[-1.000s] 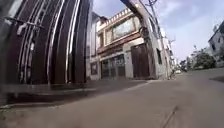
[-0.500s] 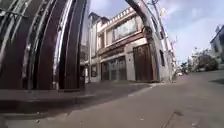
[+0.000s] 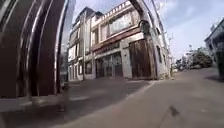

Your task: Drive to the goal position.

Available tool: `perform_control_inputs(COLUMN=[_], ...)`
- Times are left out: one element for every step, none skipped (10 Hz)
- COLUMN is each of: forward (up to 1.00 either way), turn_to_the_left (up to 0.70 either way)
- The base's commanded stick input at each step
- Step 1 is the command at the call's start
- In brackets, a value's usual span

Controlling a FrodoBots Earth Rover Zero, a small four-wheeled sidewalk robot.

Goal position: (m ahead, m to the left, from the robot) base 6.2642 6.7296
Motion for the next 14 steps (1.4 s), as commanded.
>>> perform_control_inputs(forward=[1.0, 1.0, 1.0, 1.0, 1.0, 1.0, 1.0, 1.0, 1.0, 1.0, 1.0, 1.0, 1.0, 1.0], turn_to_the_left=[-0.29, -0.06, 0.06, 0.06, 0.06, 0.06, 0.1, 0.45, 0.46, 0.46, 0.46, 0.46, 0.46, 0.46])
